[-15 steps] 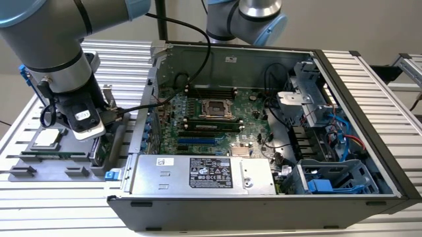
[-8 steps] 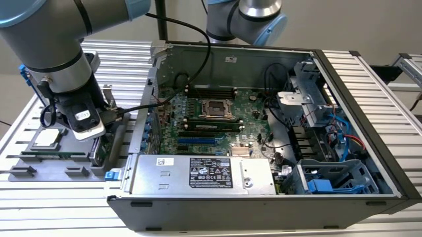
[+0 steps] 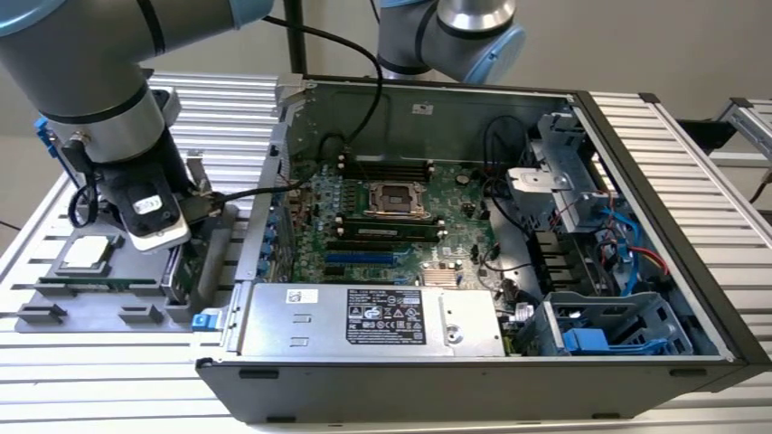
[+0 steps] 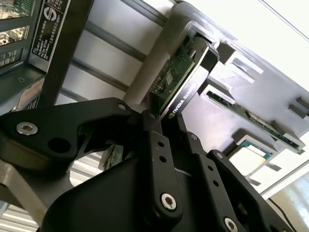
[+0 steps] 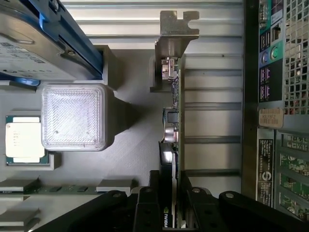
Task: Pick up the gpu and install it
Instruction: 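Pick up the gpu and move the gpu toward the slot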
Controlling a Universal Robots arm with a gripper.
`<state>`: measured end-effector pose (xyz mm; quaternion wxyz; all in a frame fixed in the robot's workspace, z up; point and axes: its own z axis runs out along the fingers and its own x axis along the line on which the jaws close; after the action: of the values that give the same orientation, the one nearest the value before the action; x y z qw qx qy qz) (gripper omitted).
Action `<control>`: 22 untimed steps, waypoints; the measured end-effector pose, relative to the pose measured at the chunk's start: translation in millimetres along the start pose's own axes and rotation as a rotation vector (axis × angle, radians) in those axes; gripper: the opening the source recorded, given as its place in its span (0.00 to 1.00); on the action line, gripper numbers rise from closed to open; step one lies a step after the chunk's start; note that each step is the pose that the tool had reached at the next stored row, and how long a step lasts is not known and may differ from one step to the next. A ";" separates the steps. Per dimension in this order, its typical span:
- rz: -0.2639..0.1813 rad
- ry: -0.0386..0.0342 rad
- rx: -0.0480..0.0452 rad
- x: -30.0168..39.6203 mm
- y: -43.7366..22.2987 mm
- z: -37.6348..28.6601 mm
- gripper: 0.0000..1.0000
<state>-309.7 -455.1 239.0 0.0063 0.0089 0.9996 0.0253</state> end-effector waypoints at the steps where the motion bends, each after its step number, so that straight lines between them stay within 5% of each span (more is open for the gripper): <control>1: 0.000 0.0000 0.0000 0.0 0.1 -1.5 0.00; 22: 0.005 -0.0003 0.0001 -0.4 1.4 -28.9 0.00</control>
<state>-309.7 -455.2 267.9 0.0064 0.0112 0.9996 0.0253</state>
